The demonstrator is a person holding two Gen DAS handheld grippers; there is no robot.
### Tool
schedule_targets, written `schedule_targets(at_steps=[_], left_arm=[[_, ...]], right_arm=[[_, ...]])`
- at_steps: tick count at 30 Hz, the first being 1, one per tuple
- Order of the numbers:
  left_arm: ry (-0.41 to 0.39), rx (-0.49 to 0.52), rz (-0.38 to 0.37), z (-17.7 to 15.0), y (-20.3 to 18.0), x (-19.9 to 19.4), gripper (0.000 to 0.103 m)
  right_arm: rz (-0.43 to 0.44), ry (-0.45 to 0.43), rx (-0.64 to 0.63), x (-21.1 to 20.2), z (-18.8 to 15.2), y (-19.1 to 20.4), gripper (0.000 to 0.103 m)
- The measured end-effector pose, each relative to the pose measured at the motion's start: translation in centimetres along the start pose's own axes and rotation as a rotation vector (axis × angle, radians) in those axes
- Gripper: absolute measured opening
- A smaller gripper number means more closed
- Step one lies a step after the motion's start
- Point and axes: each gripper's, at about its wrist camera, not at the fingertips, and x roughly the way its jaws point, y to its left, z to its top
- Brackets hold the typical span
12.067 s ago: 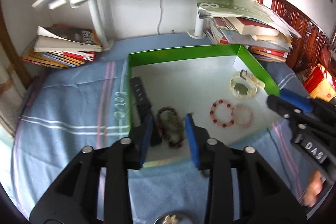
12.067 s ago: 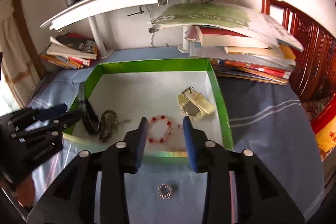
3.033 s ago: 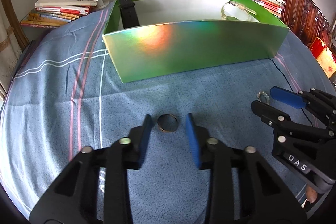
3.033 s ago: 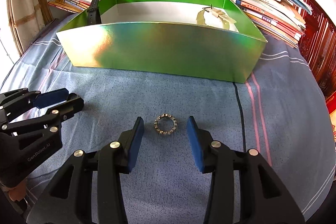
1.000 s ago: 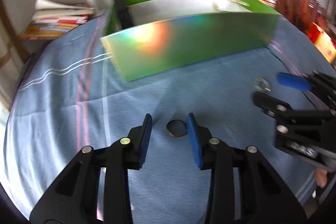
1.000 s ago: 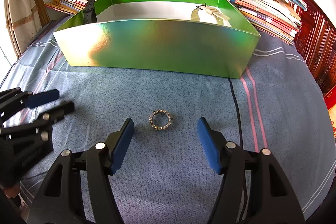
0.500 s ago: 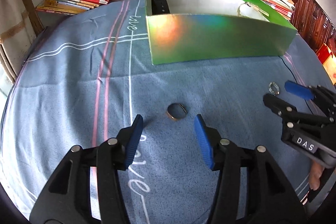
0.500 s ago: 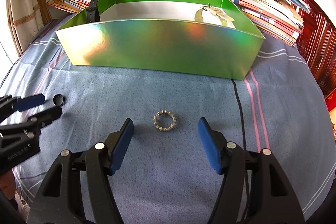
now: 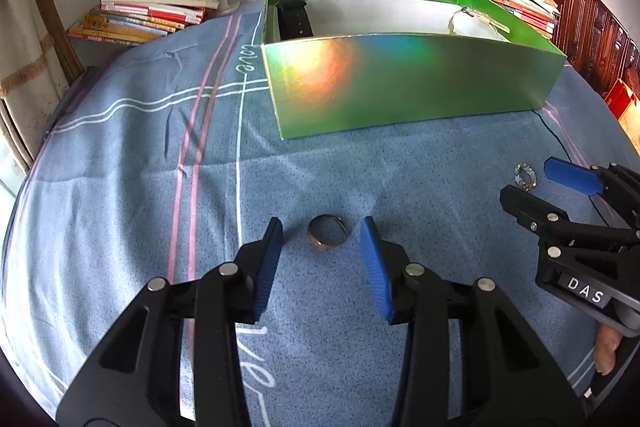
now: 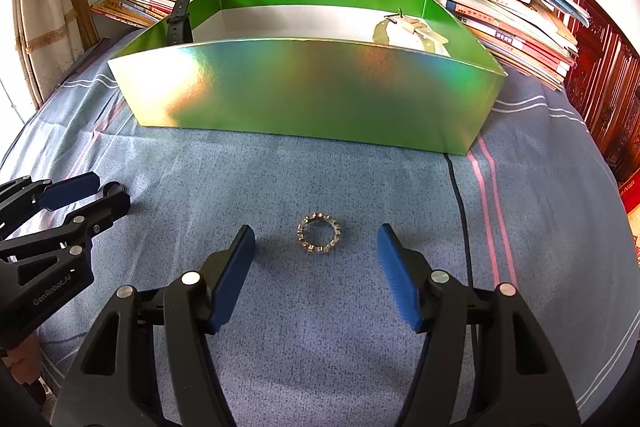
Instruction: Organize jewelry
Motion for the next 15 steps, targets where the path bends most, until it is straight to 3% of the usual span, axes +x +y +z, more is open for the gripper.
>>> schedule_targets(at_steps=[10, 13, 15], left_arm=[[-0.035, 0.009, 0.011, -0.20, -0.24, 0.04, 0.041], [-0.033, -0.004, -0.004, -0.17, 0.09, 0.09, 0.041], [-0.033, 0.002, -0.009, -0.21, -0.02, 0.03, 0.035]], right_arm=[[-0.007, -0.004, 0.016, 0.08, 0.17, -0.02, 0.063], [-0.001, -0.005, 0.015, -0.10, 0.24, 0.18, 0.048], [0.006, -0.006, 0.008, -0.23, 0.25, 0.42, 0.037]])
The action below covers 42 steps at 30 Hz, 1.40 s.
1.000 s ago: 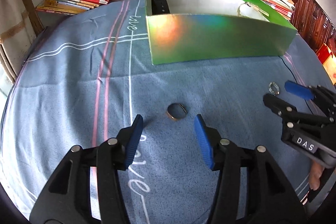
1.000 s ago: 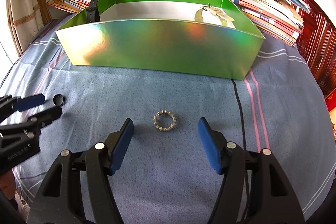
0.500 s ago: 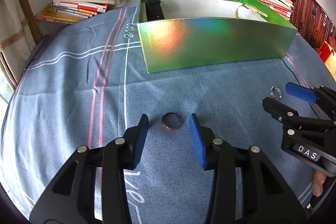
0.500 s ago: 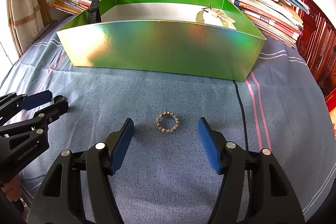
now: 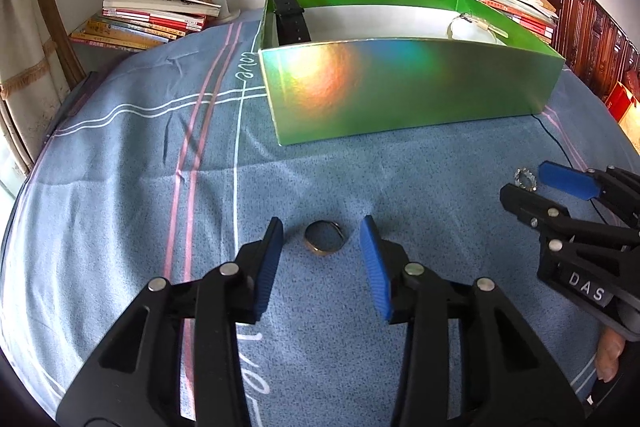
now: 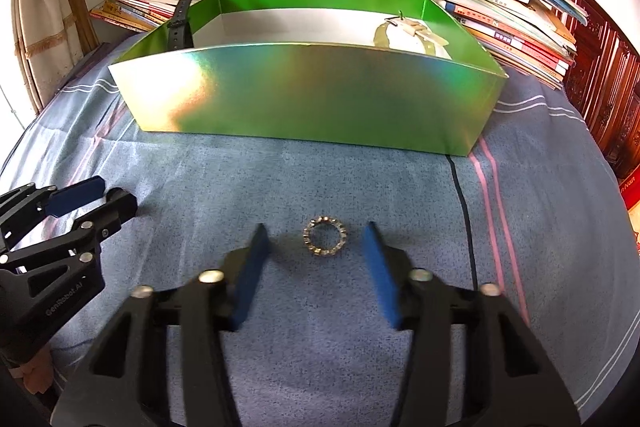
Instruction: Organize jewelry
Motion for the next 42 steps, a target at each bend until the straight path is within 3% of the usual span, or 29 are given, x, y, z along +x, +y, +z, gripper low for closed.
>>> schedule_targets(at_steps=[2, 4, 20, 21, 23, 25, 30, 32, 42], left_arm=[[-0.004, 0.011, 0.001, -0.1, -0.3, -0.1, 0.030], [-0.008, 0.021, -0.005, -0.2, -0.6, -0.2, 0.024], [-0.007, 0.023, -0.008, -0.2, -0.8, -0.2, 0.021], [-0.008, 0.024, -0.008, -0.2, -0.7, -0.2, 0.021], [-0.008, 0.023, -0.009, -0.2, -0.7, -0.2, 0.021], [-0.008, 0.023, -0.008, -0.2, -0.7, -0.2, 0.021], [-0.008, 0.023, -0.008, -0.2, -0.7, -0.2, 0.021], [-0.010, 0.025, -0.006, -0.2, -0.8, -0.2, 0.021], [-0.012, 0.025, -0.009, -0.2, -0.8, -0.2, 0.021]], right_arm=[[0.007, 0.000, -0.007, -0.1, 0.0, 0.2, 0.026], [0.006, -0.002, -0.014, -0.1, -0.1, 0.4, 0.023], [0.014, 0.008, -0.013, -0.4, -0.2, 0.4, 0.022], [0.015, 0.008, -0.013, -0.4, -0.2, 0.4, 0.024], [0.023, 0.008, -0.013, -0.3, -0.2, 0.4, 0.038], [0.014, 0.005, -0.022, -0.1, 0.0, 0.7, 0.043], [0.016, -0.007, -0.025, 0.2, 0.2, 0.8, 0.043], [0.030, -0.012, -0.032, 0.1, 0.2, 0.9, 0.022], [0.038, -0.006, -0.027, -0.2, 0.0, 1.0, 0.022]])
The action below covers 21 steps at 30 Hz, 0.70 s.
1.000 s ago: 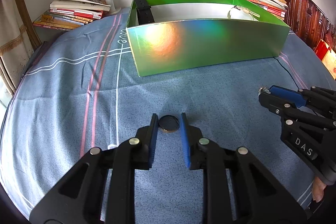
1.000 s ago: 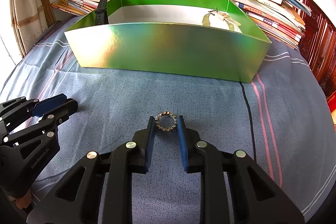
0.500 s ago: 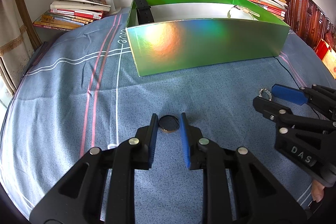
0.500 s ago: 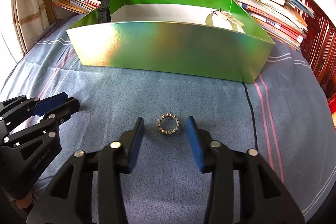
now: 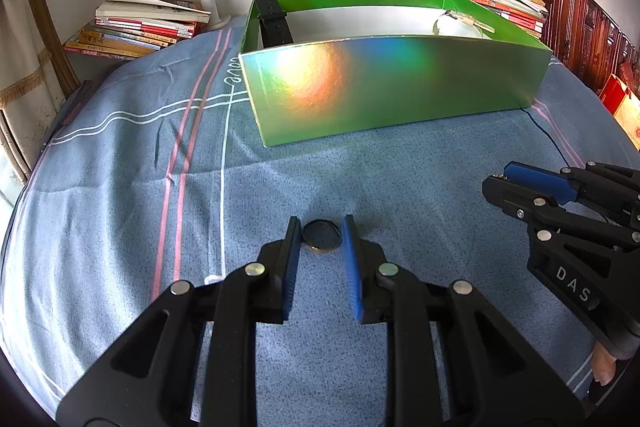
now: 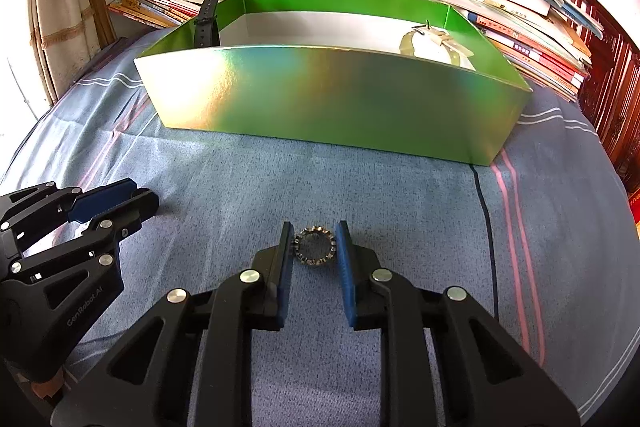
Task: Organize jewelry
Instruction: 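Lift the dark ring with the left tool while the right tool grasps the beaded silver ring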
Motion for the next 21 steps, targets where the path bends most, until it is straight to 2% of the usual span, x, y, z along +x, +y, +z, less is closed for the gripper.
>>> schedule_targets(at_steps=[12, 21], left_arm=[[0.015, -0.018, -0.003, 0.6, 0.5, -0.4, 0.021], [-0.099, -0.001, 0.018, 3.2, 0.4, -4.2, 0.021]], right_arm=[[-0.003, -0.011, 0.028, -1.2, 0.5, -0.8, 0.022], [0.001, -0.126, 0.032, -5.0, 3.9, -1.8, 0.022]])
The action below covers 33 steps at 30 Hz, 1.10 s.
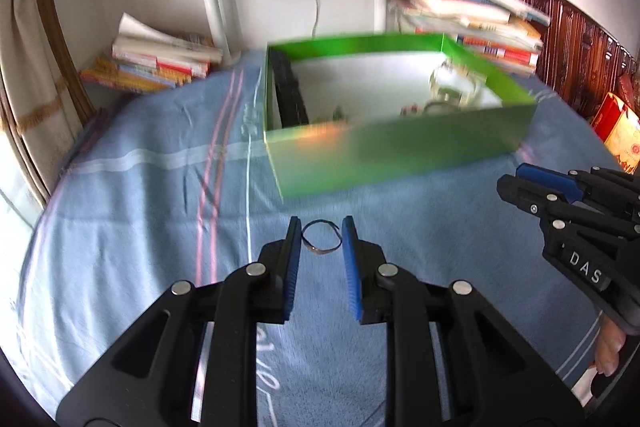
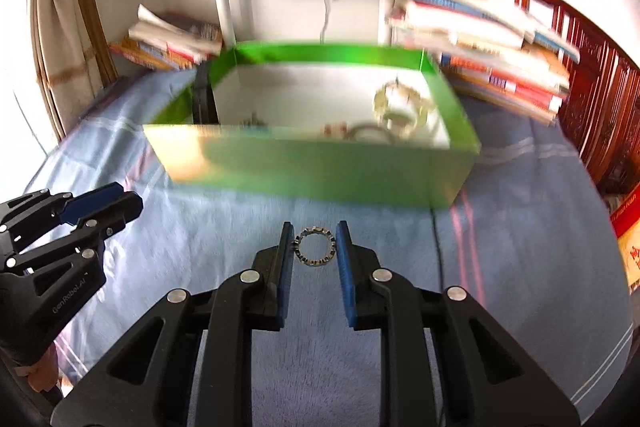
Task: Organize jewelry
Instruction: 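Lift the dark ring with the left tool while the right tool grasps the beaded silver ring, then drop both rings into the green box and open both tools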
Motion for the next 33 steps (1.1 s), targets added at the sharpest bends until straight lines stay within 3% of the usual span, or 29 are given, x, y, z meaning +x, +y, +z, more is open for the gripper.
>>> schedule_targets(at_steps=[5, 8, 12, 16, 18, 22, 24, 26, 29, 33], left_arm=[[-0.076, 0.013, -0.016, 4.7, 0.0, -1.5, 0.021], [-0.101, -0.007, -0.027, 8.4, 0.7, -0.6, 0.021], [-0.025, -0.052, -0.067, 11.6, 1.7, 3.7, 0.021], [0.052, -0.079, -0.071, 11.7, 1.9, 7.2, 0.021], [0.070, -0.087, -0.071, 11.3, 1.7, 7.9, 0.037], [0.059, -0.086, -0.070, 11.0, 1.5, 7.3, 0.052], [0.044, -0.093, -0.065, 11.2, 1.7, 6.4, 0.066], [0.011, -0.097, -0.058, 10.8, 1.7, 4.8, 0.071], [-0.033, -0.083, -0.007, 9.5, 1.3, 2.5, 0.078], [-0.087, -0.089, 0.030, 7.0, 0.7, -0.4, 0.086]], right_arm=[[-0.019, -0.110, -0.006, -1.4, 4.9, -1.0, 0.022], [0.003, -0.104, 0.026, 0.2, 7.4, -2.0, 0.022], [0.004, -0.022, 0.077, 4.1, 8.7, -3.2, 0.022], [-0.008, 0.015, 0.087, 6.1, 8.2, -3.5, 0.024], [-0.003, 0.016, 0.091, 6.0, 7.9, -3.6, 0.033], [-0.028, -0.043, 0.090, 3.7, 7.6, -3.8, 0.054], [-0.047, -0.090, 0.100, 1.8, 7.1, -3.9, 0.066], [-0.058, -0.121, 0.111, 0.5, 6.7, -4.0, 0.079], [-0.090, -0.170, 0.108, -1.7, 5.3, -3.7, 0.090], [-0.151, -0.200, 0.081, -3.4, 3.4, -3.2, 0.096]])
